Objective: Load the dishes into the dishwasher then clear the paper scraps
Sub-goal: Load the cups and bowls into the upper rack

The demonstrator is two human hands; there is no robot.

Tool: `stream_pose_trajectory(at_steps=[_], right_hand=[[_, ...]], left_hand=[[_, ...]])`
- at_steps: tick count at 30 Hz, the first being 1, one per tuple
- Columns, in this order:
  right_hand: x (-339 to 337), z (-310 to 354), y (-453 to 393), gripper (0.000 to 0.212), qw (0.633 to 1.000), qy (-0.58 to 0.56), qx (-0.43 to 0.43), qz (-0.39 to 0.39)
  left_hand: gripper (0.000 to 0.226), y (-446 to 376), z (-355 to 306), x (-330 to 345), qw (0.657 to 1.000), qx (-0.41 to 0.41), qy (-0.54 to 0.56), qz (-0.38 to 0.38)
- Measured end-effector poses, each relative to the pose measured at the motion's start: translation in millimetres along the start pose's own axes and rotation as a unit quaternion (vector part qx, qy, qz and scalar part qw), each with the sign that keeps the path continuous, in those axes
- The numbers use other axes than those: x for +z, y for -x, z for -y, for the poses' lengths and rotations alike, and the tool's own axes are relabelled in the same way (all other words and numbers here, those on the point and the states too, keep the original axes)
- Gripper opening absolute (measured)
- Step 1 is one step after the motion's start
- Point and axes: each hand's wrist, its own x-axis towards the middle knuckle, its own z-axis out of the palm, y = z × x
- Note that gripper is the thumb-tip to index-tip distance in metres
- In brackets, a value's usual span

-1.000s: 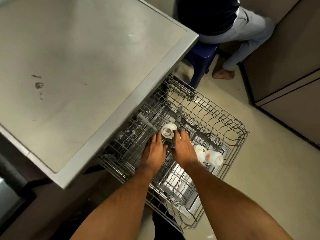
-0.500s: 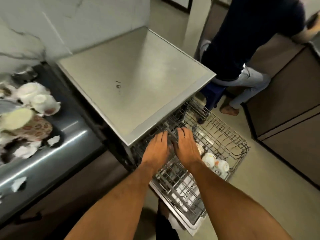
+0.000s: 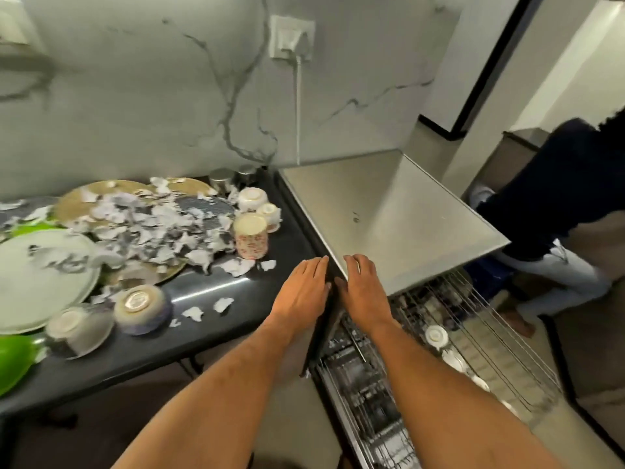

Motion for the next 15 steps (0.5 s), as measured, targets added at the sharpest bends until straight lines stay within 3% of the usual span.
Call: stream_pose_trajectory(at_steps=[9, 15], right_hand=[[40, 144, -38, 0.052, 0.992, -0.023, -0.122, 0.023], [70, 234, -40, 0.059, 0.97, -0.059, -0.218, 0.087]], left_hand=[[0.058, 69, 114, -77, 0.99, -0.123, -0.064, -0.017], [0.064, 134, 171, -113, 0.974, -0.191, -0.115, -0.032]])
